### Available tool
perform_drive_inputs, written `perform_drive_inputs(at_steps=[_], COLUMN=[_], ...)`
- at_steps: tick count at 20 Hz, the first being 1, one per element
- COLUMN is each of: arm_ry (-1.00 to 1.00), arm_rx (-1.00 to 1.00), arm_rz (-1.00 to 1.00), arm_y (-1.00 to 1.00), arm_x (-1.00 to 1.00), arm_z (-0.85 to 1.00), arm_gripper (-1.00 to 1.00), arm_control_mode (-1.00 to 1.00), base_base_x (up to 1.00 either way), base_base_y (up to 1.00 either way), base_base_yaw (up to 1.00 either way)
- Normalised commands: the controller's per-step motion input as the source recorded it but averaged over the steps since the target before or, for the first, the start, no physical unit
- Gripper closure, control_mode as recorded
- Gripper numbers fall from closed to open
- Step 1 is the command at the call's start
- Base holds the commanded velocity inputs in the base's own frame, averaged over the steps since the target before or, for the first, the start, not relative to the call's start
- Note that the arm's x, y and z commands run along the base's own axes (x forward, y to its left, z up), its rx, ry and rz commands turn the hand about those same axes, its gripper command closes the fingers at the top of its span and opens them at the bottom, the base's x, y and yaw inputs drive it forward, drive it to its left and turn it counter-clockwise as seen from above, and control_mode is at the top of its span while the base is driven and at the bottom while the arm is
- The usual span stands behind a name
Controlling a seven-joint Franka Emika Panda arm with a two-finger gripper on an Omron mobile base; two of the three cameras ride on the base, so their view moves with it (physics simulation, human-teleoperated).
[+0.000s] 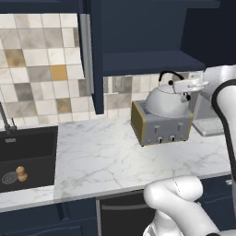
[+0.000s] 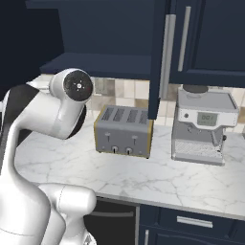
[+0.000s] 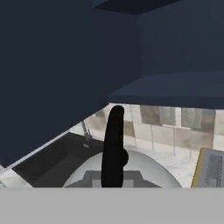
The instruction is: Open the cabinet, pick the kettle from the cabinet, and place it in the sink.
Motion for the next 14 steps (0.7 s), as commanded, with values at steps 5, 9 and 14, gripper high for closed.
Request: perform_drive_inputs(at_steps=[5,9,14], arm_ry=[-0.04,-0.08,-0.12], arm_rx=[0.00,0.00,0.00], arm_rz=[0.25,0.25,0.21], arm_y=[0.16,0.17,0.17], arm_x=[0.08,0.12,0.09], arm_z=[-0.27,-0.30,-0.28], arm_gripper=[1.00,1.00,1.00], arm_control_mode=[-1.00,-1.00,-1.00], base_base_x=[0.00,0.00,0.00], base_base_y=[0.00,0.00,0.00], base_base_yaw=[0.00,0.00,0.00])
